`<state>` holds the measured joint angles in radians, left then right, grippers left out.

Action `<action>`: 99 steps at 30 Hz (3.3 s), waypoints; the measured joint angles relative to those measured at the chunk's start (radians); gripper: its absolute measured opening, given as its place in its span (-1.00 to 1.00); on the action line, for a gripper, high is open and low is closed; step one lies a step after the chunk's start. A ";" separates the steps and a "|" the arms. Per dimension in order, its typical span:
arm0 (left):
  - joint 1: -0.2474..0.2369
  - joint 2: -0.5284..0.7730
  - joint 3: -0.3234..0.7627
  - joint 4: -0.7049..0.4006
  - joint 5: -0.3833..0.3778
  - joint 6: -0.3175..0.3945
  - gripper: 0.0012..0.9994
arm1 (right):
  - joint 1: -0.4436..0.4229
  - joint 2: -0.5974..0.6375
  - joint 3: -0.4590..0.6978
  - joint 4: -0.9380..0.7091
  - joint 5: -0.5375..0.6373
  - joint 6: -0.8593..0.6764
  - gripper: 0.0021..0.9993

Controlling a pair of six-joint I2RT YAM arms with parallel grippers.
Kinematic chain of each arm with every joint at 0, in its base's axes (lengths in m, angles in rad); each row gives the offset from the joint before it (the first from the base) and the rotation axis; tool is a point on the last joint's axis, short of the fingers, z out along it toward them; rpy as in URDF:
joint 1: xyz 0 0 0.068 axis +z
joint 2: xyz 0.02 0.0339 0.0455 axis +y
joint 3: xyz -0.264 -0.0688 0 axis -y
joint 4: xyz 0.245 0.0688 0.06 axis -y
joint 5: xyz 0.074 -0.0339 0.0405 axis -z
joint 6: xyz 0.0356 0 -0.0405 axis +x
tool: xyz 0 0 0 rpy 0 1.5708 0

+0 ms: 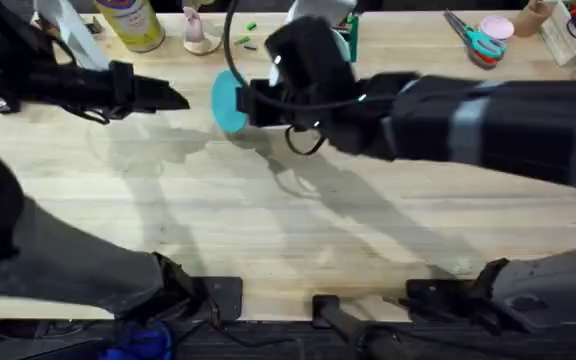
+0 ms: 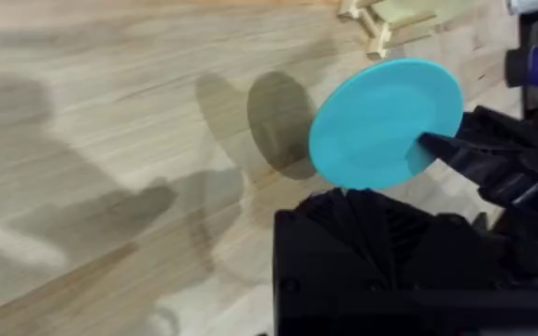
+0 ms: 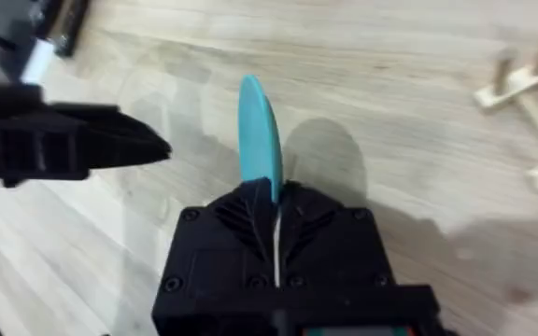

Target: Pick up the plates from the table one by one and place each into a slot on the dish rack.

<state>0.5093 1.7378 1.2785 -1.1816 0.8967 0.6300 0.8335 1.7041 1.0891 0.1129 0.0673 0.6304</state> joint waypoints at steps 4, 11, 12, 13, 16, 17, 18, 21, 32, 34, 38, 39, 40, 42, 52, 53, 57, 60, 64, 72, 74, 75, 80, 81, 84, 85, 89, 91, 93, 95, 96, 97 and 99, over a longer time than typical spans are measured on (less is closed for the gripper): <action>-0.064 -0.105 0.000 -0.019 -0.048 -0.046 -0.92 | -0.022 -0.083 0.060 -0.192 0.000 -0.107 -0.94; -0.191 -0.287 0.000 -0.033 -0.211 -0.179 -0.92 | -0.061 -0.181 0.240 -0.568 0.000 -0.353 -0.94; -0.213 -0.314 0.000 -0.034 -0.240 -0.200 -0.92 | -0.069 -0.186 0.277 -0.630 0.000 -0.400 -0.94; -0.237 -0.339 0.000 -0.034 -0.271 -0.224 -0.92 | -0.075 -0.187 0.306 -0.676 0.000 -0.439 -0.94; -0.308 -0.402 0.000 -0.035 -0.363 -0.288 -0.92 | -0.100 -0.188 0.389 -0.807 0.000 -0.559 -0.94; -0.333 -0.421 0.000 -0.037 -0.393 -0.309 -0.92 | -0.110 -0.188 0.416 -0.853 0.000 -0.598 -0.94; -0.355 -0.436 0.000 -0.039 -0.419 -0.326 -0.92 | -0.120 -0.188 0.437 -0.887 0.000 -0.629 -0.94; -0.416 -0.478 0.000 -0.046 -0.494 -0.375 -0.87 | -0.156 -0.188 0.508 -0.975 0.000 -0.716 -0.94; -0.532 -0.582 0.000 -0.051 -0.607 -0.471 0.99 | -0.290 -0.188 0.669 -1.054 0.000 -0.957 -0.94; -0.540 -0.588 0.000 -0.058 -0.610 -0.481 0.99 | -0.312 -0.188 0.678 -1.056 0.000 -0.996 -0.94; -0.562 -0.589 0.003 -0.061 -0.620 -0.488 0.99 | -0.353 -0.187 0.698 -1.051 0.000 -1.060 -0.94; -0.570 -0.589 0.007 -0.063 -0.627 -0.489 0.99 | -0.363 -0.185 0.706 -1.047 0.000 -1.075 -0.94; -0.577 -0.589 0.013 -0.064 -0.632 -0.489 0.99 | -0.373 -0.182 0.714 -1.043 0.000 -1.088 -0.94; -0.589 -0.589 0.024 -0.063 -0.640 -0.489 0.99 | -0.390 -0.168 0.740 -1.038 0.000 -1.115 -0.94; -0.599 -0.589 0.032 -0.064 -0.662 -0.492 0.99 | -0.435 0.003 0.924 -1.087 -0.004 -1.172 -0.95; -0.599 -0.589 0.032 -0.064 -0.662 -0.492 0.99 | -0.437 0.019 0.934 -1.087 -0.008 -1.177 -0.95; -0.599 -0.589 0.032 -0.064 -0.662 -0.492 0.99 | -0.440 0.069 0.950 -1.087 -0.018 -1.183 -0.95; -0.599 -0.589 0.032 -0.064 -0.662 -0.492 0.99 | -0.443 0.095 0.951 -1.087 -0.023 -1.185 -0.95; -0.599 -0.589 0.032 -0.064 -0.662 -0.492 0.99 | -0.447 0.109 0.951 -1.088 -0.024 -1.185 -0.95; -0.599 -0.589 0.032 -0.064 -0.662 -0.492 0.99 | -0.449 0.120 0.957 -1.086 -0.038 -1.183 -0.95; -0.599 -0.589 0.032 -0.064 -0.662 -0.492 0.99 | -0.449 0.134 0.958 -1.086 -0.040 -1.176 -0.95; -0.599 -0.589 0.032 -0.064 -0.662 -0.492 0.99 | -0.449 0.142 0.958 -1.086 -0.042 -1.173 -0.95; -0.599 -0.589 0.032 -0.064 -0.662 -0.492 0.99 | -0.451 0.180 0.958 -1.081 -0.046 -1.147 -0.95; -0.599 -0.589 0.032 -0.064 -0.662 -0.492 0.99 | -0.451 0.185 0.958 -1.078 -0.046 -1.145 -0.95; -0.599 -0.589 0.032 -0.064 -0.662 -0.492 0.99 | -0.451 0.190 0.958 -1.076 -0.047 -1.132 -0.95; -0.599 -0.589 0.032 -0.064 -0.662 -0.492 0.99 | -0.451 0.190 0.958 -1.074 -0.048 -1.130 -0.95; -0.599 -0.589 0.032 -0.064 -0.662 -0.492 0.99 | -0.451 0.197 0.958 -1.070 -0.050 -1.123 -0.95; -0.599 -0.589 0.032 -0.064 -0.662 -0.492 0.99 | -0.451 0.205 0.958 -1.070 -0.053 -1.121 -0.95; -0.599 -0.589 0.032 -0.064 -0.662 -0.492 0.99 | -0.451 0.216 0.958 -1.068 -0.054 -1.117 -0.95; -0.599 -0.589 0.032 -0.064 -0.662 -0.492 0.99 | -0.451 0.230 0.958 -1.067 -0.057 -1.111 -0.95; -0.599 -0.589 0.032 -0.064 -0.662 -0.492 0.99 | -0.451 0.237 0.958 -1.067 -0.057 -1.109 -0.95; -0.599 -0.589 0.032 -0.064 -0.662 -0.492 0.99 | -0.451 0.241 0.958 -1.067 -0.057 -1.109 -0.95; -0.599 -0.589 0.032 -0.064 -0.662 -0.493 0.99 | -0.451 0.250 0.958 -1.067 -0.057 -1.107 -0.95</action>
<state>-0.0895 1.1488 1.3102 -1.2453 0.2344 0.1371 0.3828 1.9537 2.0468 -0.9543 0.0105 -0.4771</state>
